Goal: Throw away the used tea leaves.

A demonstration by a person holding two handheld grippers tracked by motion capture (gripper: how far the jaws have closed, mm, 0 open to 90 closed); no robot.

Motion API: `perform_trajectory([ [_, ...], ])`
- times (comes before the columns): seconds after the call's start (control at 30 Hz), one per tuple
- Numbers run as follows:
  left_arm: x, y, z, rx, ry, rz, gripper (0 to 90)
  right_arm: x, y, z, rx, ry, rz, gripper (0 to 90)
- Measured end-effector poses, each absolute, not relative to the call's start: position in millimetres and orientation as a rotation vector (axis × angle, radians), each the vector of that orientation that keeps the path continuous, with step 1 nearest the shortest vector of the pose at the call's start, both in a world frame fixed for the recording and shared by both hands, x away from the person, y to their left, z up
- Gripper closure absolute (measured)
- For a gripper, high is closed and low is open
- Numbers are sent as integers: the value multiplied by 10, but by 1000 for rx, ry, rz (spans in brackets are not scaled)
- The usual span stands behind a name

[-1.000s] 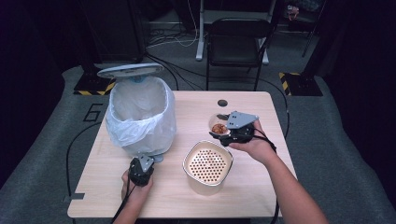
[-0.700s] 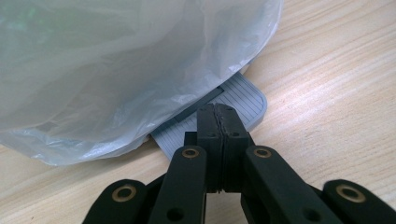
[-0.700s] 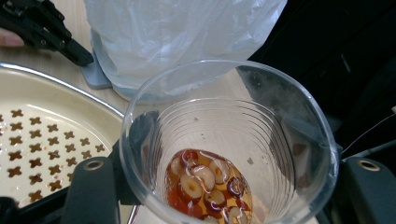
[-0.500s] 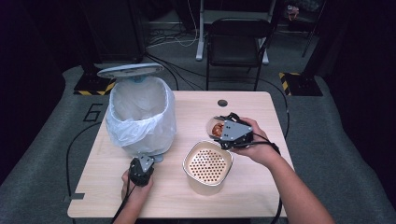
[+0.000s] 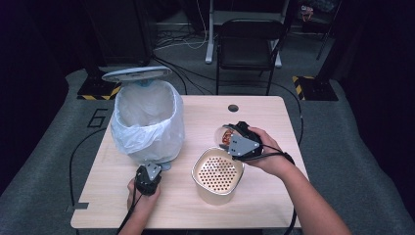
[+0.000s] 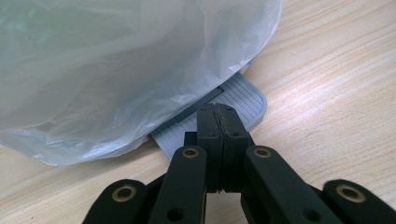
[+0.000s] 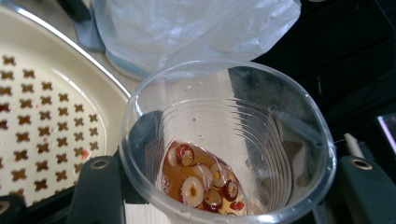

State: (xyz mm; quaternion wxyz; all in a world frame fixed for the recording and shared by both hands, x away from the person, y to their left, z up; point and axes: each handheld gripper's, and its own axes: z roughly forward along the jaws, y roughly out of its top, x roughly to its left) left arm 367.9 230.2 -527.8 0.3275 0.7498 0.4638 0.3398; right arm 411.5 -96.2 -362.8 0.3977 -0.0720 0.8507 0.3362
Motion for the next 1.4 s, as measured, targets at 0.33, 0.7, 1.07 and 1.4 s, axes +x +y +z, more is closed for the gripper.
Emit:
perform_trajectory([
  [0.33, 3678, 2303, -5278, 1965, 1215, 891, 891, 3976, -883, -3634, -330, 2128, 720, 371],
  [0.7, 3679, 2302, -5278, 1965, 1213, 894, 891, 3800, -763, -3742, -509, 2015, 544, 384],
  [1.07, 3678, 2300, -5278, 1966, 1213, 895, 891, 3667, -651, -3907, -726, 1872, 220, 391],
  [1.4, 3679, 2296, -5283, 1953, 1217, 893, 891, 3561, -581, -3979, -953, 1647, -62, 395],
])
